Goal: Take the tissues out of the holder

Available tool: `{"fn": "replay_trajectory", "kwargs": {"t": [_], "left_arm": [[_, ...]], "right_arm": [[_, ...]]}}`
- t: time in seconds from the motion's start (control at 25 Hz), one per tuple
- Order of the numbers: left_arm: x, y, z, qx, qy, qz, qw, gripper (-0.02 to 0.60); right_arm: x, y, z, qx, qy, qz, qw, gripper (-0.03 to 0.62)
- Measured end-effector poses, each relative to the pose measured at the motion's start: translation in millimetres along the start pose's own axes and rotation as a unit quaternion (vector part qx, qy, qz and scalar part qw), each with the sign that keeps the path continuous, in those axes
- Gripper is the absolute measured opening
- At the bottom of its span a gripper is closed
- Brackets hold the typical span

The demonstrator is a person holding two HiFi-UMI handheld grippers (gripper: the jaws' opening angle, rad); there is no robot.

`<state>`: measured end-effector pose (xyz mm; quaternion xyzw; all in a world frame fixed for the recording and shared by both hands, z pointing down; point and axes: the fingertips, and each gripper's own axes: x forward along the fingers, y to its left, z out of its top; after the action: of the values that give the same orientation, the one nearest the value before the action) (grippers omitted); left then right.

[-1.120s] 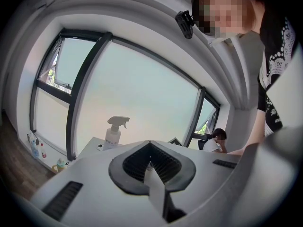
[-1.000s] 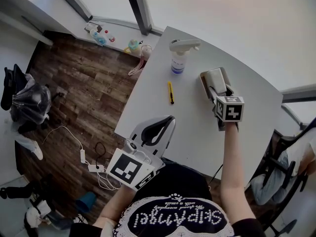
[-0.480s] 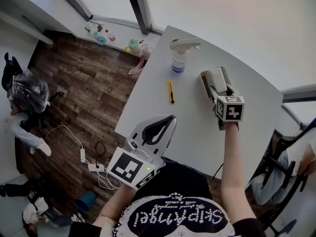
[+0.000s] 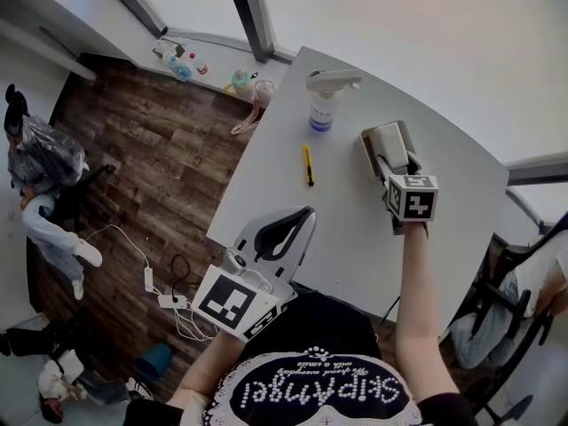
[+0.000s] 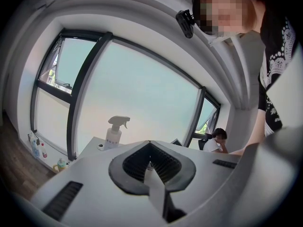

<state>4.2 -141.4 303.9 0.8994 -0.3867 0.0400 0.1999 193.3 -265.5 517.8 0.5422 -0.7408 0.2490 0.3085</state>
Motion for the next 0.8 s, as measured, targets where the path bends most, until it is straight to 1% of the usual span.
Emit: {"fn": "replay_trajectory", "kwargs": {"t": [0.32, 0.56, 0.8], "left_arm": [[0.0, 0.5, 3.8, 0.003, -0.007, 0.001, 1.0, 0.002], [-1.5, 0.8, 3.4, 0.004, -0.008, 0.003, 1.0, 0.002], [-2.6, -0.2, 5.9, 0.003, -0.011, 0.001, 0.9999, 0.002]], "right_arm": [[0.3, 2.1, 1.6, 0.0, 0.001, 0.001, 1.0, 0.268], [3.6, -2.0, -1.4, -0.001, -0.005, -0.007, 1.0, 0.268], [1.6, 1.7, 1.2, -0.002, -0.004, -0.002, 1.0, 0.268]]}}
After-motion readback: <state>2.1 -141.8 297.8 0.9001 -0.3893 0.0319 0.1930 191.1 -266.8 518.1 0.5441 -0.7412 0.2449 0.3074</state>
